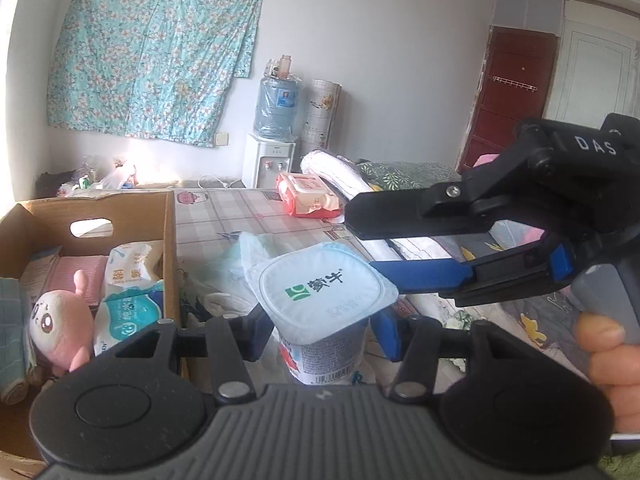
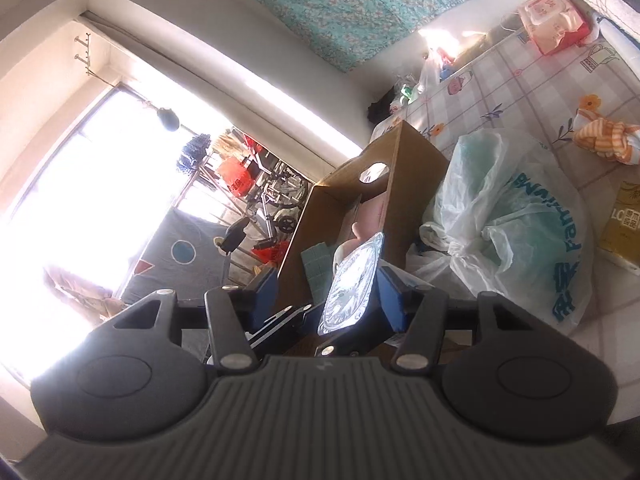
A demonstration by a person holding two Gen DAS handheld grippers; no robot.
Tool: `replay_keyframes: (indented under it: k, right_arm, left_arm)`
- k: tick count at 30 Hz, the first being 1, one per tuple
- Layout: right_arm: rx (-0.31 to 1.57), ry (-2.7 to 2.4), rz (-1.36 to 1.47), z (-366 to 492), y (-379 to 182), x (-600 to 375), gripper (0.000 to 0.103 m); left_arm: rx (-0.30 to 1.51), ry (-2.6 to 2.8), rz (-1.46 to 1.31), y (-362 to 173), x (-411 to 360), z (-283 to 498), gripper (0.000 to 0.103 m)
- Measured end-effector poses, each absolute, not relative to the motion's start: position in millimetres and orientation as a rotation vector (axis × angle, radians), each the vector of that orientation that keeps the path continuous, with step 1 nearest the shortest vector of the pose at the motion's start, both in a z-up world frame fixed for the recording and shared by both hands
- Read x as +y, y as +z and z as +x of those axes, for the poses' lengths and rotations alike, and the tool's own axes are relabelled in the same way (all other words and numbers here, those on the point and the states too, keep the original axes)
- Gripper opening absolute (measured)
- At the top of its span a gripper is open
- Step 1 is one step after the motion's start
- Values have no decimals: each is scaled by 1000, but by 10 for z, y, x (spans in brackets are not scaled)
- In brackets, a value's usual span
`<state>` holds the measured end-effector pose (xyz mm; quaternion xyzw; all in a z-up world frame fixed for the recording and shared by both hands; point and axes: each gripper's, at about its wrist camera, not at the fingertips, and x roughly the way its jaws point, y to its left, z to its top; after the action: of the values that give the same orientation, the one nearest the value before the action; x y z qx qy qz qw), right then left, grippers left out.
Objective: Organize soft objects
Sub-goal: 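Carry the white yogurt cup in the right gripper toward the cardboard box, then lower the cup into the box and open the right gripper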
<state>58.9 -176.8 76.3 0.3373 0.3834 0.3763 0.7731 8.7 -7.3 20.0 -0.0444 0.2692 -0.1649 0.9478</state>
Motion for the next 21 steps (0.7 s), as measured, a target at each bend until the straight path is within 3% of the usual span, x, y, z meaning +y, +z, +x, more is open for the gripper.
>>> replay_keyframes:
  k: [11, 21]
  right_arm:
    - [1025, 1023, 623, 1169, 781, -300, 56]
    - [1258, 1032, 552, 1610, 302, 569, 56]
  left_arm:
    - [613, -83, -169, 286, 987, 127, 54]
    - [755, 17, -238, -64, 1712, 200, 54]
